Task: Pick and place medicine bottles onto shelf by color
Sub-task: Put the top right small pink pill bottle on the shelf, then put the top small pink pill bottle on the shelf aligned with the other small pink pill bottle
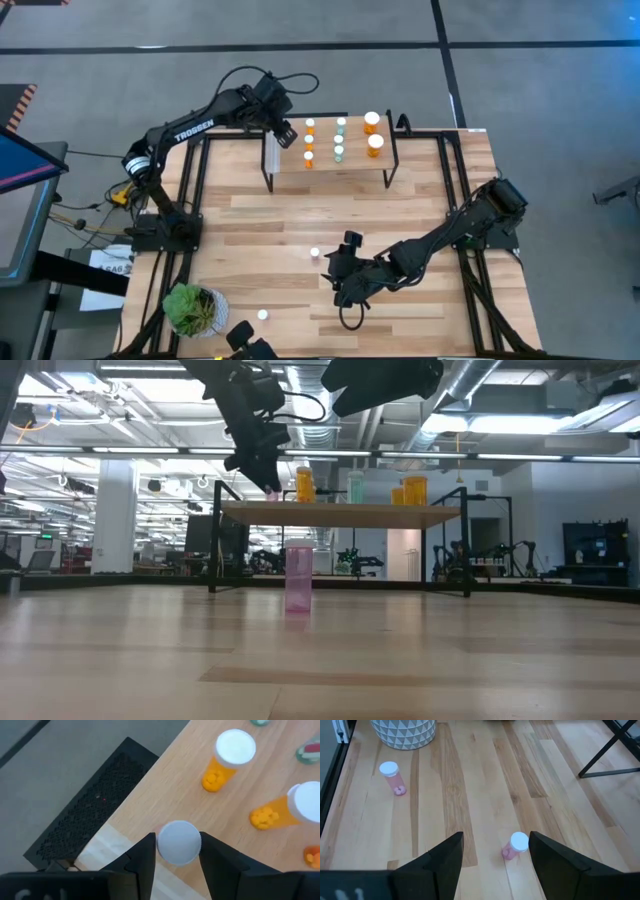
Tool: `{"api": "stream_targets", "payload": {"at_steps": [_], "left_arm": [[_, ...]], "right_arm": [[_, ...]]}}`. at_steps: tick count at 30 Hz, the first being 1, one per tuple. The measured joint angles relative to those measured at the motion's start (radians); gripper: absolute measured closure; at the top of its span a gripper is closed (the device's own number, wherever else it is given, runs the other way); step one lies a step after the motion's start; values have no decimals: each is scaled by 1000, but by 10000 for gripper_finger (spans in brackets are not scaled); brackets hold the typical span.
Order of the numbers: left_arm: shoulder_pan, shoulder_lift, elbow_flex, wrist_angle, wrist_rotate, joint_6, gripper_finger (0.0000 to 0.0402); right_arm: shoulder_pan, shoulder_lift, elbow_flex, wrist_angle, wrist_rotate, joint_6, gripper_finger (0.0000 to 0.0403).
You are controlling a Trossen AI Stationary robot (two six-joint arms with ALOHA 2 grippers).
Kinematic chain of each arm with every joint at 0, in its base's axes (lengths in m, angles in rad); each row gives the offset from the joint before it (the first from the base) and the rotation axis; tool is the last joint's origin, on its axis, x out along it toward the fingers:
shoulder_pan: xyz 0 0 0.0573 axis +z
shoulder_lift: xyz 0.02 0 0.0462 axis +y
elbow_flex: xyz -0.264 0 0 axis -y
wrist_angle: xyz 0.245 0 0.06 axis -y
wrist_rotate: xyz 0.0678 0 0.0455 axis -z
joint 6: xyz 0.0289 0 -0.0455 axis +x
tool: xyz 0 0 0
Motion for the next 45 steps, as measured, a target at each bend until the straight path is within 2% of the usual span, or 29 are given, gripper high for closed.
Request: {"api": "stream_targets", "payload": {"at_steps": [16, 24, 33, 39, 42, 45], "left_arm": [[-1, 0, 0, -30, 18, -7, 242], [-1, -6, 0, -131, 8, -2, 226], [-15, -150, 0, -171, -8, 6, 210], [-116, -311, 0, -176, -20, -34, 210], [-222, -382, -3, -165, -84, -58, 210], [-355, -462, -60, -106, -176, -89, 210]], "right_arm": [[0, 0, 0, 0, 0, 0, 154], [0, 0, 0, 1, 0, 0, 154], [0, 0, 0, 0, 0, 0, 154], [8, 0, 0, 0, 0, 0, 154], [14, 0, 0, -1, 0, 0, 154], [24, 0, 0, -3, 0, 0, 154]]}}
